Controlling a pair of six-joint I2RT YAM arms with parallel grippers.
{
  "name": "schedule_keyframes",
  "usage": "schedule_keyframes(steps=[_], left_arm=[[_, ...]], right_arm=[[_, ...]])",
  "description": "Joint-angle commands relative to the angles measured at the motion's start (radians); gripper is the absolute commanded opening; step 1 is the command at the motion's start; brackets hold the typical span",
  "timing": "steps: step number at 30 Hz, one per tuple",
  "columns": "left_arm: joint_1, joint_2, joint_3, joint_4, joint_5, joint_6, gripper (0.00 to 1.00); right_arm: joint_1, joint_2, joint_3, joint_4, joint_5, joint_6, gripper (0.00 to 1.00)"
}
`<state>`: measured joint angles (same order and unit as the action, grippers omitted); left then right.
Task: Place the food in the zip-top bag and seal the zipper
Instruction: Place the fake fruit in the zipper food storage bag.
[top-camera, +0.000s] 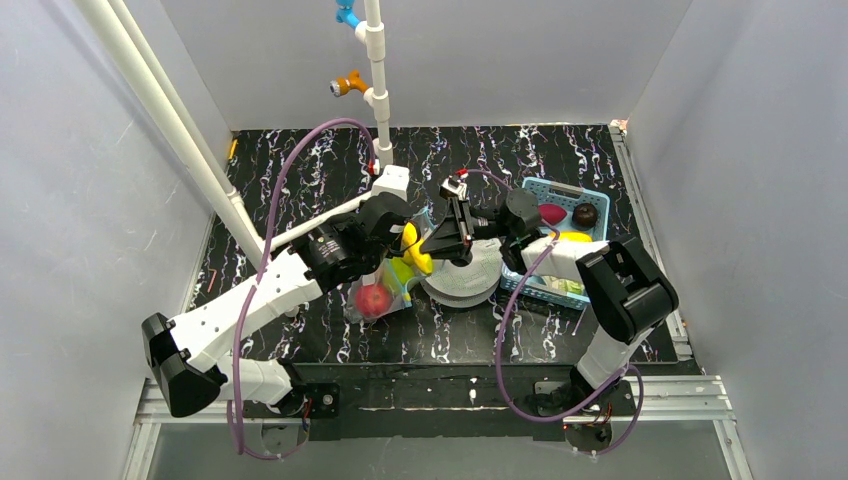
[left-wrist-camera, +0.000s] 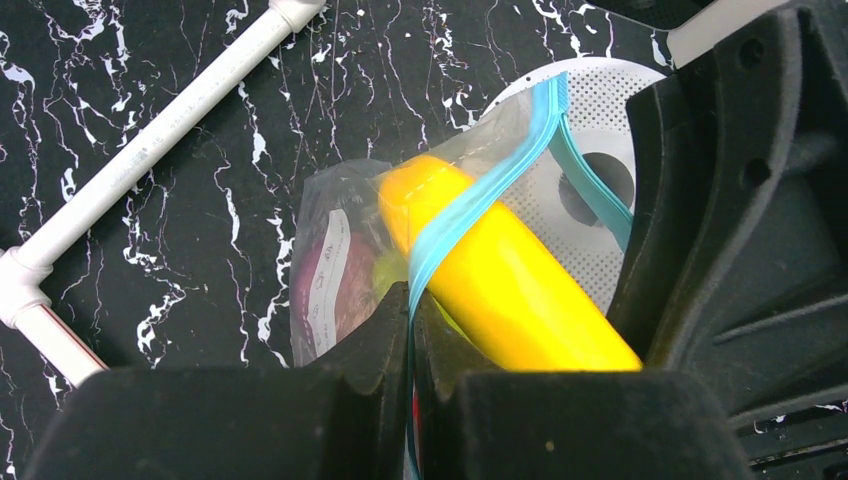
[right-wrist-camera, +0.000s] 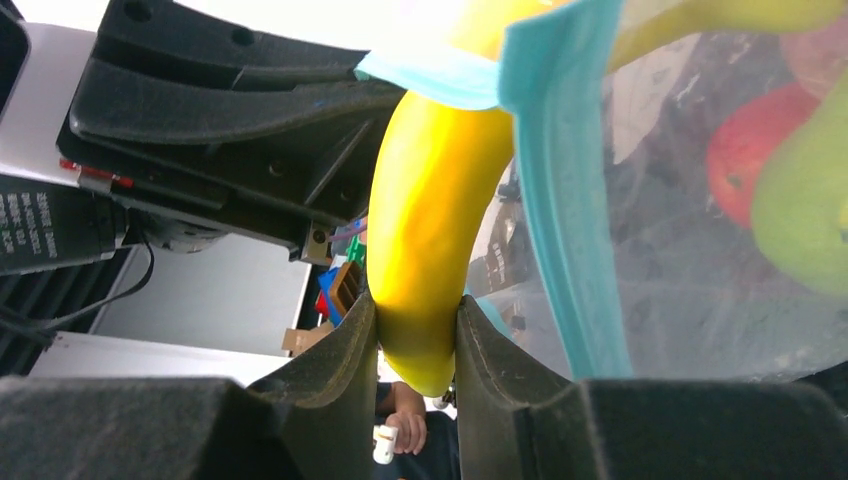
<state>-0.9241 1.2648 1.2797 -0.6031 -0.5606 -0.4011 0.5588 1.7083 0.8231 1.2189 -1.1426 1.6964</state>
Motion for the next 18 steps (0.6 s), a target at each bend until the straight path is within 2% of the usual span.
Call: schedule_keyframes(steps=[1,4,9,13,18], left_arm=[[0.004,-0.03,-0.005,-0.003,-0.006,-0.006,0.0],[0.004,-0.03,-0.005,-0.003,-0.004,-0.007,0.0],[0.003,-0.038,-0.012,-0.001,-0.003,-0.013,0.0],[0.004,-0.039,-0.011,-0.002,0.003,-0.01,0.0],[0.004,-0.04,-0.013,-0.001,0.002,-0.006,0.0]], right_arm=[[0.007,-0.059,0.05,-0.199,0.054,-0.143,0.28],[0.011,-0.084,0.069,-0.38,0.073,-0.259,0.35],[0.022,-0.143,0.114,-0.687,0.11,-0.504,0.57],[0.023,-0.159,0.111,-0.71,0.114,-0.526,0.68],[0.024,-0.173,0.105,-0.73,0.118,-0.543,0.7]])
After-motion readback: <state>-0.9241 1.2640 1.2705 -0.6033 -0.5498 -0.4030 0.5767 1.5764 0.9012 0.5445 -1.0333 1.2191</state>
